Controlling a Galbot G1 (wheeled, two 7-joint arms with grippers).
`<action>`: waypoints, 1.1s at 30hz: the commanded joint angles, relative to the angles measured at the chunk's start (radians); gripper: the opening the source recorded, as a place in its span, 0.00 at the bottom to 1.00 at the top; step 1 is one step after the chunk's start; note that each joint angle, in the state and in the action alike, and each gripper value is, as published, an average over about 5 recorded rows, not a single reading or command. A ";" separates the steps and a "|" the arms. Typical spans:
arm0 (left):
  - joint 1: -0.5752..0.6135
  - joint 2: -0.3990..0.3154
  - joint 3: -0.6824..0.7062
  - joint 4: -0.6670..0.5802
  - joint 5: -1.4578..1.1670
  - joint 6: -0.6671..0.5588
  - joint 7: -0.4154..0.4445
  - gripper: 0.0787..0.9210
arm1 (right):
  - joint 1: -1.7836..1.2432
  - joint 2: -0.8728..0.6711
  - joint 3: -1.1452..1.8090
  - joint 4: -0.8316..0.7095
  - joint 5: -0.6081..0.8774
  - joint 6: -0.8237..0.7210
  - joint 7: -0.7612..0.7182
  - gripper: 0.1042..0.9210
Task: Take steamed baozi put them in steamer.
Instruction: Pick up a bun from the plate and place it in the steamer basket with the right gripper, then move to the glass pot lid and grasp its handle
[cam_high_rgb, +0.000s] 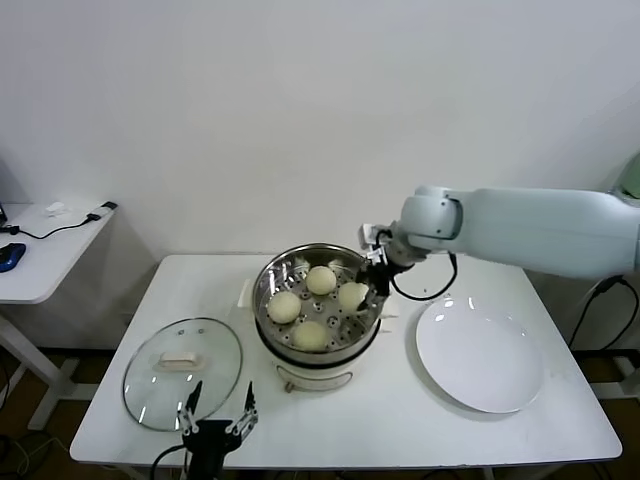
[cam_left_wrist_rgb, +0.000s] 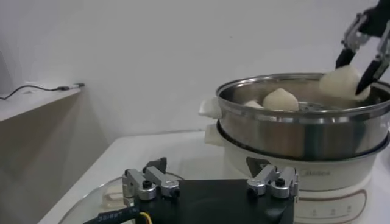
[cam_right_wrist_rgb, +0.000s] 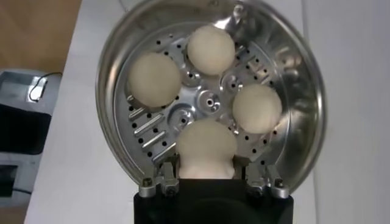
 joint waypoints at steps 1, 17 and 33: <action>-0.004 0.000 -0.004 0.003 -0.009 0.005 0.002 0.88 | -0.094 0.044 0.025 -0.062 -0.020 -0.030 0.044 0.60; -0.010 0.001 -0.011 0.006 -0.023 0.009 0.002 0.88 | -0.081 0.068 0.046 -0.110 -0.055 0.036 -0.039 0.84; -0.022 0.003 -0.036 -0.007 -0.053 -0.007 0.024 0.88 | -0.381 -0.187 0.769 -0.178 0.032 0.277 0.333 0.88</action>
